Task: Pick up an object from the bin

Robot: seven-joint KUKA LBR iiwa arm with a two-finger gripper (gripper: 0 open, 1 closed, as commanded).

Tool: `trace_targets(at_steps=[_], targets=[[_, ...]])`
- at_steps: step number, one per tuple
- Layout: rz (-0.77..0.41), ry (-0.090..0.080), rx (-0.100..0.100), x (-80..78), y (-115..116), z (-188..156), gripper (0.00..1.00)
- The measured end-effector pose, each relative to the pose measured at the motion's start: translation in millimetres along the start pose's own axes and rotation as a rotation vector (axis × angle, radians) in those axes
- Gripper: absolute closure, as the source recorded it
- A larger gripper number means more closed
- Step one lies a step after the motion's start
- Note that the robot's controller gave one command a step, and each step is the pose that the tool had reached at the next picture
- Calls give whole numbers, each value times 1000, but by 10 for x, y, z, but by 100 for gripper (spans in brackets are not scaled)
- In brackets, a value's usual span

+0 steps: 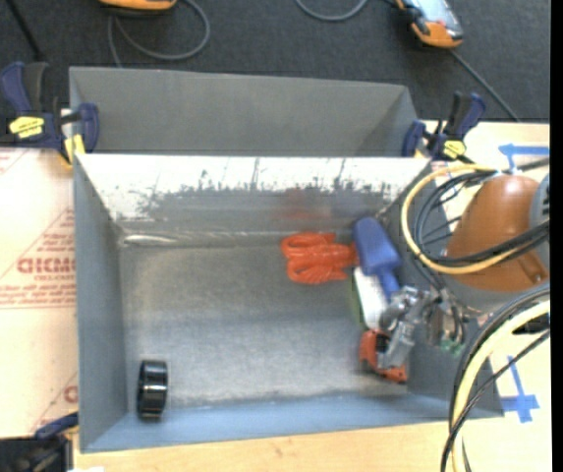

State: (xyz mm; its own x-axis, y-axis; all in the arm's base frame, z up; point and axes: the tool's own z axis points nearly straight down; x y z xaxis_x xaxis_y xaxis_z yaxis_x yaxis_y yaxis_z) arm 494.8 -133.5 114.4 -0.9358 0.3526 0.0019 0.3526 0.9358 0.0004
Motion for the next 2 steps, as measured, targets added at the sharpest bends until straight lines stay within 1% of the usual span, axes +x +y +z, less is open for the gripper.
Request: trace_targets(at_steps=[1,2], targets=[[0,-2,0,-6,-4,-174,100],[-1,-7,0,-15,-4,-274,100]])
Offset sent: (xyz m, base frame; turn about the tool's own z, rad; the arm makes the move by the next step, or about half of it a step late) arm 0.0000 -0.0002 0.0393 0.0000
